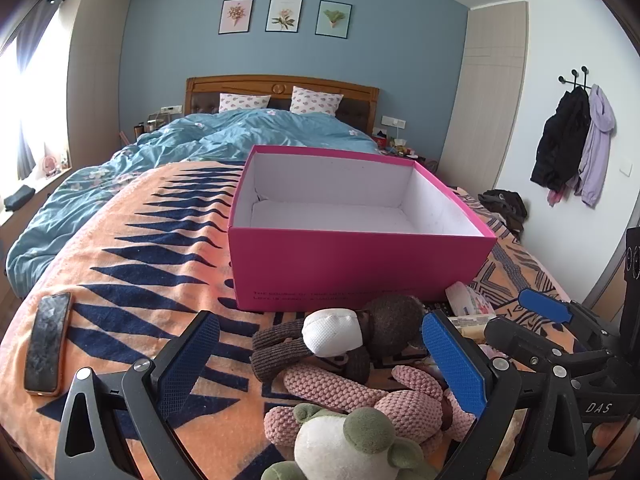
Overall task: Organize objects
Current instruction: 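Move the right tool toward the pink knitted bunny in the toy pile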
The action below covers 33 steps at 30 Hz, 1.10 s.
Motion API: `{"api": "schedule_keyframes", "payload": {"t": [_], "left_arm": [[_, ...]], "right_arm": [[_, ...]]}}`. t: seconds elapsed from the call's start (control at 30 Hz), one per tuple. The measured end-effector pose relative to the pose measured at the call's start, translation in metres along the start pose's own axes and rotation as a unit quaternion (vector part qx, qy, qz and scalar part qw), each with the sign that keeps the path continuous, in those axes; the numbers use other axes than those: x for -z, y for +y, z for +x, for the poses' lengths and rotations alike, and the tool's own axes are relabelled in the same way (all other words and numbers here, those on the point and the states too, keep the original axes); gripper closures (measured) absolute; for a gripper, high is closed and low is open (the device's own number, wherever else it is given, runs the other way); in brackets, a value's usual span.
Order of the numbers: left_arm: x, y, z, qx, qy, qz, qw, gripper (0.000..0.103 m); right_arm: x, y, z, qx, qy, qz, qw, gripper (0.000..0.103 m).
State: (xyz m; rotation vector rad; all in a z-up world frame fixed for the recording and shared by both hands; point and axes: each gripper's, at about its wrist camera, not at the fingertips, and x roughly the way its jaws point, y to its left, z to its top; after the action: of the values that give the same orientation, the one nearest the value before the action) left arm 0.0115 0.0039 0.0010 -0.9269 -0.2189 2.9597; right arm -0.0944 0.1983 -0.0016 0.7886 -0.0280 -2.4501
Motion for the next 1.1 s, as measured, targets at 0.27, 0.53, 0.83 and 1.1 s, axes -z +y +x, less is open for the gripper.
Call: {"api": "schedule_keyframes", "payload": {"t": [0.27, 0.53, 0.83, 1.1], "left_arm": [[-0.0007, -0.0009, -0.0008, -0.001, 0.002, -0.001, 1.0, 0.0], [-0.0004, 0.0018, 0.0034, 0.0, 0.004, 0.0, 1.0, 0.0], [0.0, 0.0016, 0.0041, 0.0, 0.003, -0.001, 1.0, 0.0], [0.0011, 0.0015, 0.0063, 0.002, 0.004, -0.001, 1.0, 0.0]], "right_arm": [[-0.0002, -0.0009, 0.0017, -0.003, 0.005, 0.007, 1.0, 0.006], [0.0001, -0.0007, 0.0029, -0.007, 0.007, 0.007, 1.0, 0.006], [0.0009, -0.0004, 0.004, -0.012, 0.008, 0.009, 1.0, 0.006], [0.0014, -0.0007, 0.0028, -0.013, 0.009, 0.011, 1.0, 0.006]]}}
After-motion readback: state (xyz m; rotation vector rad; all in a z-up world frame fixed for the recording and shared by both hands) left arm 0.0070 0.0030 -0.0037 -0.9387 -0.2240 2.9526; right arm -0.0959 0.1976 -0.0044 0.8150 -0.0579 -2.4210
